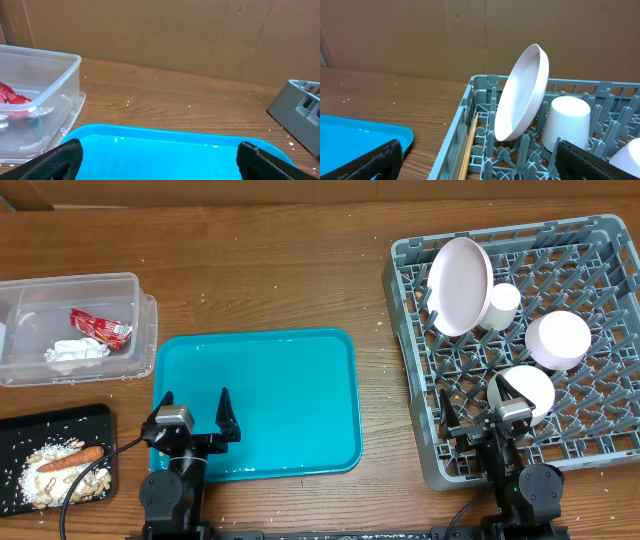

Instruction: Sort waste into correct bins and load items into the dishwasher

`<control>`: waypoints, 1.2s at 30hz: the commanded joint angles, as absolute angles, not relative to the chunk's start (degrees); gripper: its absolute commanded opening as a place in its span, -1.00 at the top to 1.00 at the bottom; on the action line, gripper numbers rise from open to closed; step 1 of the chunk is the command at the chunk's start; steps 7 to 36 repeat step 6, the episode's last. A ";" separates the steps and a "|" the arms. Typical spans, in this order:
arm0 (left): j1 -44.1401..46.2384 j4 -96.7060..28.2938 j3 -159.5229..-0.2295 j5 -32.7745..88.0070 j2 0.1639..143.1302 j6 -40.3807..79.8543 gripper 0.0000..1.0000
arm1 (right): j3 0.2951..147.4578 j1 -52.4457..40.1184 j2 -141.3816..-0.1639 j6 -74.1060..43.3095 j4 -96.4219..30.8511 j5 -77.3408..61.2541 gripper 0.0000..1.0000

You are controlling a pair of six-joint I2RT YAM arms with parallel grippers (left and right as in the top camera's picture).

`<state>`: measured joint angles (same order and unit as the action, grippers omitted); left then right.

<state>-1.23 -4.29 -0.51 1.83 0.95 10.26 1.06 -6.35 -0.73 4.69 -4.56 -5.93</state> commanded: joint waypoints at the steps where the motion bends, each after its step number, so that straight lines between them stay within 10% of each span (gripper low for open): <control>1: -1.65 -4.40 -0.27 1.34 0.25 9.15 -1.00 | 0.47 -5.91 -0.23 4.32 -4.32 -5.56 -1.00; 36: -1.65 -4.38 -0.27 1.34 0.25 9.15 -1.00 | 0.47 -5.91 -0.23 4.32 -4.32 -5.56 -1.00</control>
